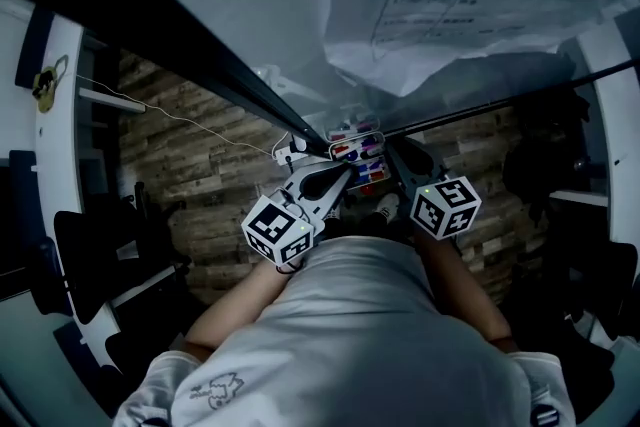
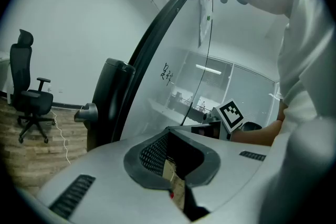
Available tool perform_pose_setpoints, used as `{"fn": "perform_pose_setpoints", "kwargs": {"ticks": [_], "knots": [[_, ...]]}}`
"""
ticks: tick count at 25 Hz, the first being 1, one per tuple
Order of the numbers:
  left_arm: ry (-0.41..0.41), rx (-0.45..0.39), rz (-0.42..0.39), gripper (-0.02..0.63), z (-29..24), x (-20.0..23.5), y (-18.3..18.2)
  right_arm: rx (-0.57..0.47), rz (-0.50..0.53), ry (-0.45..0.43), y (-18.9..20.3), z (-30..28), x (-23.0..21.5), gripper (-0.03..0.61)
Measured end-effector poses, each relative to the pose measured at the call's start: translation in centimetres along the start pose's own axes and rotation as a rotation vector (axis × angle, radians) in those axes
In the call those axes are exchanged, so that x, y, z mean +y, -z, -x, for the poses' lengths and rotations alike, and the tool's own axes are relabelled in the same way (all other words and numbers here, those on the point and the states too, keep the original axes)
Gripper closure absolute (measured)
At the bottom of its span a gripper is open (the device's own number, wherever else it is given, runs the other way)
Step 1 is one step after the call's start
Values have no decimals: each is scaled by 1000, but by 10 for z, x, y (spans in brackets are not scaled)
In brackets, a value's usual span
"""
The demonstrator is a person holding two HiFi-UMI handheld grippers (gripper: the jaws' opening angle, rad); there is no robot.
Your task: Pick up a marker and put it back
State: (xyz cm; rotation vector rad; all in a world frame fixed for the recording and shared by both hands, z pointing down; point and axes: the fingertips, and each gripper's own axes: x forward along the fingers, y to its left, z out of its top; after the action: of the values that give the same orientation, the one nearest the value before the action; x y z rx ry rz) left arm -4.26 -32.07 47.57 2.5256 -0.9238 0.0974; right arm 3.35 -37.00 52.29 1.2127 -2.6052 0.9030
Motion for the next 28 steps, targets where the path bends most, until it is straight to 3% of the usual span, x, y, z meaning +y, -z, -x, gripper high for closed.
{"fn": "perform_pose_setpoints", "kwargs": {"ticks": [14,28], "knots": [[-24,10,18,609,2,0,11,-15,-11,11,-1,2,-11,483],[115,-25,-82,609,24,-11,-21,-181,37,153,-32,35,15,483]]}}
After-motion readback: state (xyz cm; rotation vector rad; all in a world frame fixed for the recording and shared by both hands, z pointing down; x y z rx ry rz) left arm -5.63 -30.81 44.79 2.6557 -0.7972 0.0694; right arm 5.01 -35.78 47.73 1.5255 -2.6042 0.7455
